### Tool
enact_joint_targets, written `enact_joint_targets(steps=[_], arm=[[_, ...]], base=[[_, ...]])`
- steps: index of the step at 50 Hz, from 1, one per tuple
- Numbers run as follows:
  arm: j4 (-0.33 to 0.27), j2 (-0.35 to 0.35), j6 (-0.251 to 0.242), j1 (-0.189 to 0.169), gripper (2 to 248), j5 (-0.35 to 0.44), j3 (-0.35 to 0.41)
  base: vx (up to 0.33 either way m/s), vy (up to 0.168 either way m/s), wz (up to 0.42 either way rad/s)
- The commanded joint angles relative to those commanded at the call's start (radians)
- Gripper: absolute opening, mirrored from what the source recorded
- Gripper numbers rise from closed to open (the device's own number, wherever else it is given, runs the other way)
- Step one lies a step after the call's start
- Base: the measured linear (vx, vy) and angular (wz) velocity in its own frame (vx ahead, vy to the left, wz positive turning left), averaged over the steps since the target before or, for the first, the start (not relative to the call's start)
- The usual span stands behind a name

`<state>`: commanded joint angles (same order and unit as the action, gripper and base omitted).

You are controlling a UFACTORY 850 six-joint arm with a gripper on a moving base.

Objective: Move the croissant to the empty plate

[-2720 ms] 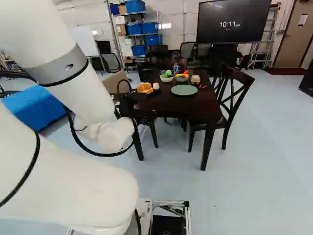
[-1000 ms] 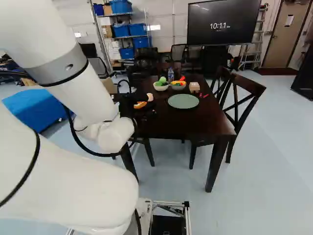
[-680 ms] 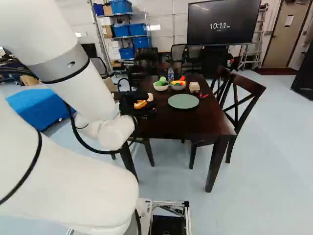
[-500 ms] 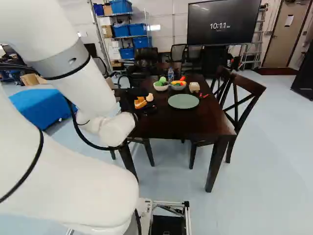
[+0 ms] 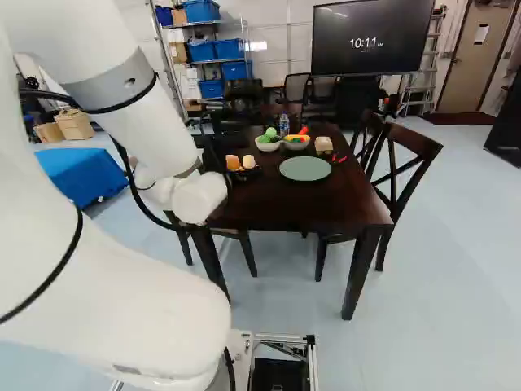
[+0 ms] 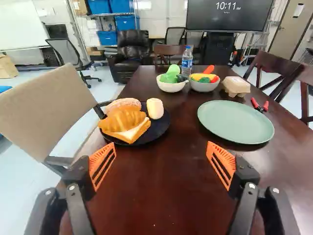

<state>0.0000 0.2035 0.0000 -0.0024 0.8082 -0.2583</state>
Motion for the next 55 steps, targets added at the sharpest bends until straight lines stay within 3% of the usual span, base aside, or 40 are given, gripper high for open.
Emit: enact_joint_targets(steps=[55], arm=[[0.005, -0.09, 0.0, 0.036, 247, -0.359, -0.219]], base=[[0.0, 0.0, 0.0]])
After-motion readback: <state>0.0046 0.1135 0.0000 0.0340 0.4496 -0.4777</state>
